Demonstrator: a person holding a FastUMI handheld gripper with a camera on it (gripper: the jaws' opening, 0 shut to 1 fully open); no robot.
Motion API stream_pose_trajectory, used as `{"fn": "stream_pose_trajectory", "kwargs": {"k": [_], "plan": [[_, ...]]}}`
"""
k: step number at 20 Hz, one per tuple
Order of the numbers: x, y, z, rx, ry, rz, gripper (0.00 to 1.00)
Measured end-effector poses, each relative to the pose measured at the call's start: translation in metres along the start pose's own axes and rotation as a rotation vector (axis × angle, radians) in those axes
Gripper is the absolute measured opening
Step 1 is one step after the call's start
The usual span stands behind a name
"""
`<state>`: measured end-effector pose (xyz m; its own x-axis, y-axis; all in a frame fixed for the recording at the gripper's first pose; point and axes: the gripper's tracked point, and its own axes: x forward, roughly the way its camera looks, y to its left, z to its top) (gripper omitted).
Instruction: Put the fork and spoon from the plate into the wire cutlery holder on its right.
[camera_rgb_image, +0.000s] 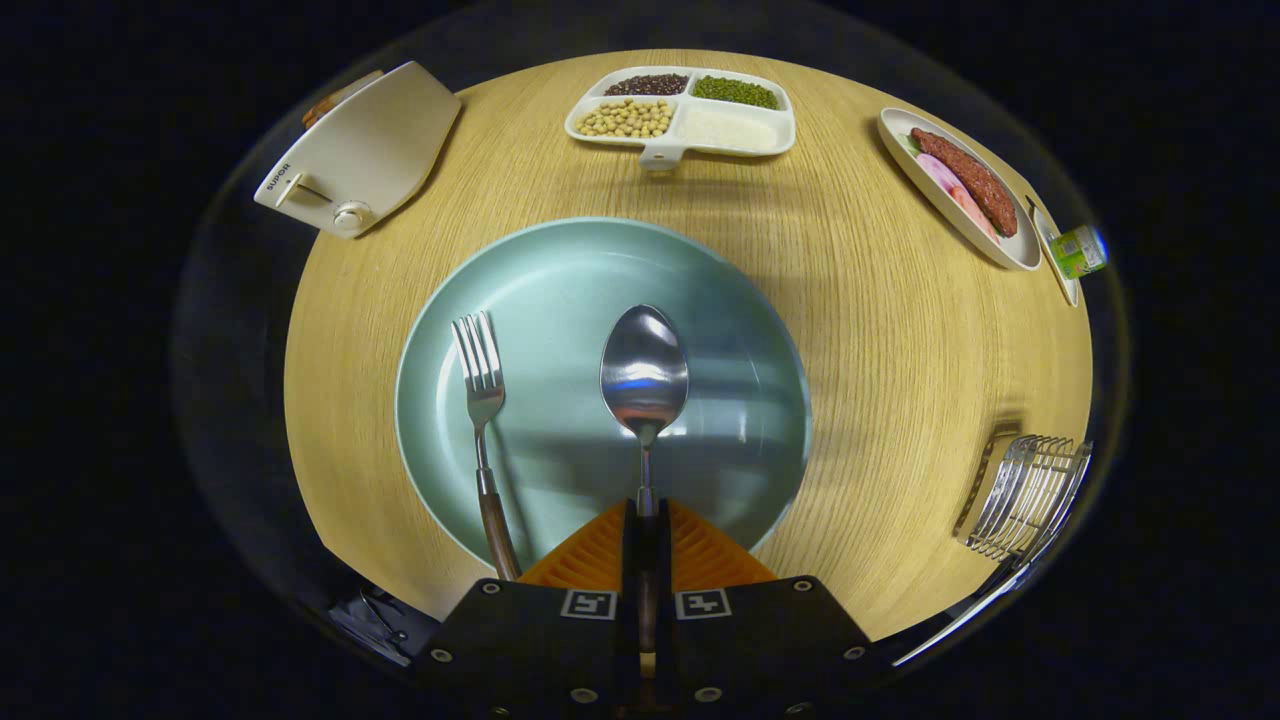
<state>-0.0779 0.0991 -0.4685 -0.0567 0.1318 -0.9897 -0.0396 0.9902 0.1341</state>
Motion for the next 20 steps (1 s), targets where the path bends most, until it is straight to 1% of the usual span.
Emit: {"fn": "stream_pose_trajectory", "kwargs": {"k": [4, 8, 13, 16, 20], "plan": [[-0.018, -0.001, 0.011, -0.006, -0.094, 0.03, 0.07], [-0.028, -0.008, 0.015, 0.011, -0.144, 0.048, 0.07], [-0.05, -0.008, 0.021, 0.06, -0.206, 0.114, 0.06], [-0.069, -0.015, 0.024, 0.1, -0.258, 0.136, 0.06], [-0.113, -0.033, 0.025, 0.146, -0.366, 0.171, 0.06]]}}
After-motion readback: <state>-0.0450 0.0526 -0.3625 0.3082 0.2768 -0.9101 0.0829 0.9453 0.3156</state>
